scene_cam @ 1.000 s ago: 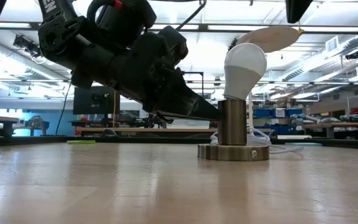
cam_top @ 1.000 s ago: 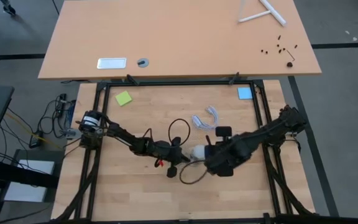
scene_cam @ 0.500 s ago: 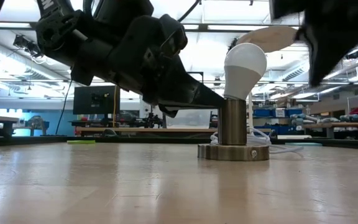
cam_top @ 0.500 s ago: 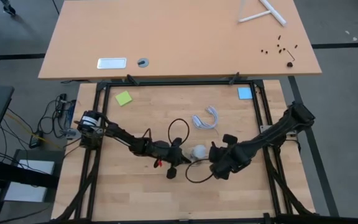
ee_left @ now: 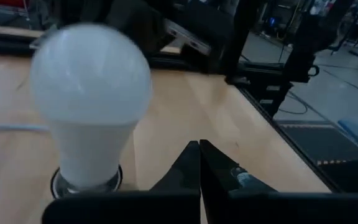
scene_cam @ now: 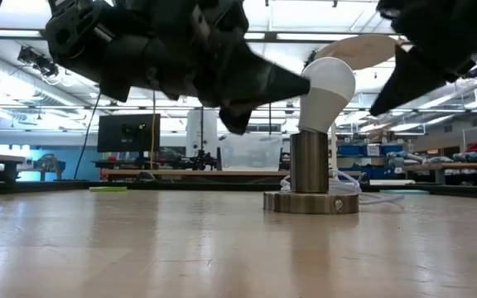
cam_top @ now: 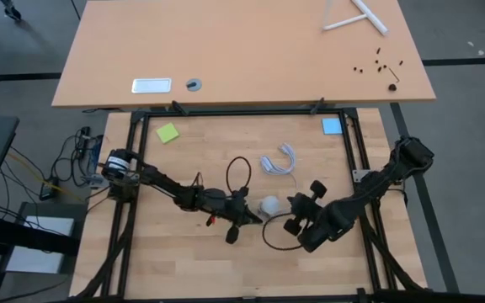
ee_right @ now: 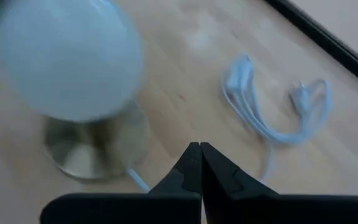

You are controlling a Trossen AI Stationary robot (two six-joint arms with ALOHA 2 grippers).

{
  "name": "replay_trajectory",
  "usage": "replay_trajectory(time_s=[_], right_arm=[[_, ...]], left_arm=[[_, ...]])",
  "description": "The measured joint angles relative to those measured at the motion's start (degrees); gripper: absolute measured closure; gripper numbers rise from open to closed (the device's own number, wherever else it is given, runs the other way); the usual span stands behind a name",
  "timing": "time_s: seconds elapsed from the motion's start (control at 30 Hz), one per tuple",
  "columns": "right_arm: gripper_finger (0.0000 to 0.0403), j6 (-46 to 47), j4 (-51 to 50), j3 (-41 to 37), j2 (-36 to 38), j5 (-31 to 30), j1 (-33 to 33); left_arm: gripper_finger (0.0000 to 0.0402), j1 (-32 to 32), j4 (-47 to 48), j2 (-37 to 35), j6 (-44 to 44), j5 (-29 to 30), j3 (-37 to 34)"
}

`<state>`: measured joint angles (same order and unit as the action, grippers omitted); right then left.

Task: Screw lightbulb
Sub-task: Insert the lightbulb into the lamp

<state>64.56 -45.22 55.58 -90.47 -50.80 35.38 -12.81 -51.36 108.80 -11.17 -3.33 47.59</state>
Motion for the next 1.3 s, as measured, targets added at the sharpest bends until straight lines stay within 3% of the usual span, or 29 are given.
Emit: replay_trajectory(time_s=[0.37, 1.3], right_arm=[[0.0398, -13.2, 16.8, -0.7, 0.2, -3.6, 0.1], [0.0398, -18.3, 20.4, -0.7, 0.2, -1.2, -3.4]], left_arm=[[0.0401, 0.0, 0.5, -0.5, 0.7, 3.3, 1.7], [0.0401, -0.1, 1.5, -0.4, 1.9, 8.1, 1.7]])
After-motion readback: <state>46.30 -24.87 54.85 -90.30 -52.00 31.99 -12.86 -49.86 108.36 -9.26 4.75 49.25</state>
